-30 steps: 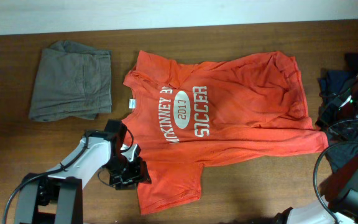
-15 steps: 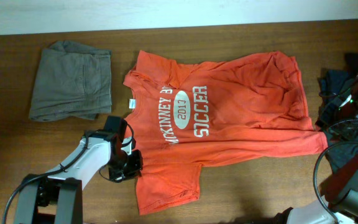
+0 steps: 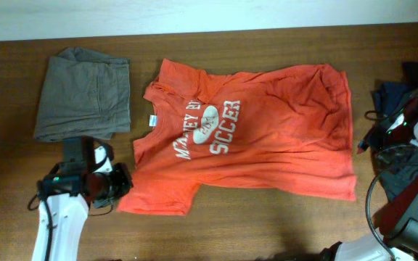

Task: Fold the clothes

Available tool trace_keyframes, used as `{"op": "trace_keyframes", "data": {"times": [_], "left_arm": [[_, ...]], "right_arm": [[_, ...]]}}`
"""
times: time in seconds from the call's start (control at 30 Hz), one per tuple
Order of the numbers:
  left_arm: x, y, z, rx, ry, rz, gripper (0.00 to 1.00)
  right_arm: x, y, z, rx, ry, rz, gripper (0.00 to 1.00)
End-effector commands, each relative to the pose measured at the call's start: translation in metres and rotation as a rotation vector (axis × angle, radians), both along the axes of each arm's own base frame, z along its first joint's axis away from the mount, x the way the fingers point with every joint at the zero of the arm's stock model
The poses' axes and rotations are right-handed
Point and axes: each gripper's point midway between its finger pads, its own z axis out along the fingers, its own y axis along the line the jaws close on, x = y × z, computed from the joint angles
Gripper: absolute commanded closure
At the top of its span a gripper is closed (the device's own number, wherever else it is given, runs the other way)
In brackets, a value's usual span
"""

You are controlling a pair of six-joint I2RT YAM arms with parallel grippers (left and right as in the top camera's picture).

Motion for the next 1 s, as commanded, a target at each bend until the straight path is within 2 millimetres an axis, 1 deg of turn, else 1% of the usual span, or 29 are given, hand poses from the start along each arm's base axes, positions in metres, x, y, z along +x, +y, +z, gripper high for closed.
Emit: {"op": "trace_keyframes", "data": {"times": [0.0,0.07,0.13,0.2,0.27,0.33,0.37,0.4,0.5,0.53,0.57,0.6,0.7,0.73,0.8,0.9,0.97], "left_arm": [[0.002,0.013,0.008,0.06,-0.048,-0.014,1.0],[0.002,0.013,0.008,0.06,-0.046,-0.015,0.99],[0.002,0.013,0.008,0.06,-0.045,-0.015,0.99],[0.002,0.013,0.007,0.061,-0.044,-0.016,1.0],[0.002,0.013,0.007,0.063,-0.046,-0.024,1.0],[0.002,0.013,0.007,0.07,-0.051,-0.041,1.0],[0.002,0.014,0.007,0.076,-0.05,-0.041,0.99],[0.002,0.014,0.007,0.077,-0.05,-0.041,0.99],[0.002,0.014,0.007,0.076,-0.049,-0.041,0.99],[0.002,0.014,0.007,0.076,-0.048,-0.041,1.0],[0.001,0.014,0.007,0.076,-0.044,-0.041,0.99],[0.0,0.014,0.007,0.075,-0.042,-0.041,1.0],[-0.001,0.014,0.006,0.074,-0.034,-0.041,1.0],[-0.001,0.014,0.006,0.074,-0.035,-0.041,0.99],[-0.001,0.014,0.006,0.076,-0.034,-0.04,0.99],[-0.001,0.016,0.005,0.088,-0.032,-0.037,1.0],[-0.001,0.016,0.005,0.088,-0.032,-0.037,0.99]], "right_arm": [[-0.013,0.019,-0.012,0.086,0.025,-0.012,0.37],[-0.021,0.033,-0.019,0.149,0.035,0.012,0.37],[-0.029,0.047,-0.024,0.212,0.046,0.034,0.45],[-0.038,0.057,-0.032,0.252,0.054,0.057,0.45],[-0.035,0.062,-0.038,0.271,0.019,0.079,0.45],[-0.024,0.068,-0.045,0.3,-0.059,0.093,0.45],[-0.018,0.067,-0.051,0.293,-0.096,0.096,0.47],[-0.015,0.065,-0.055,0.28,-0.115,0.1,0.51],[-0.006,0.062,-0.061,0.26,-0.168,0.106,0.77],[0.0,0.061,-0.06,0.262,-0.197,0.109,0.83],[0.011,0.058,-0.055,0.254,-0.243,0.114,0.87],[0.017,0.055,-0.052,0.248,-0.263,0.124,0.89],[0.037,0.049,-0.037,0.231,-0.346,0.195,0.91],[0.05,0.043,-0.026,0.213,-0.387,0.208,0.91],[0.066,0.033,-0.014,0.174,-0.438,0.221,0.92],[0.083,0.023,-0.003,0.126,-0.5,0.235,0.94],[0.085,0.021,-0.002,0.12,-0.508,0.237,0.94]]}}
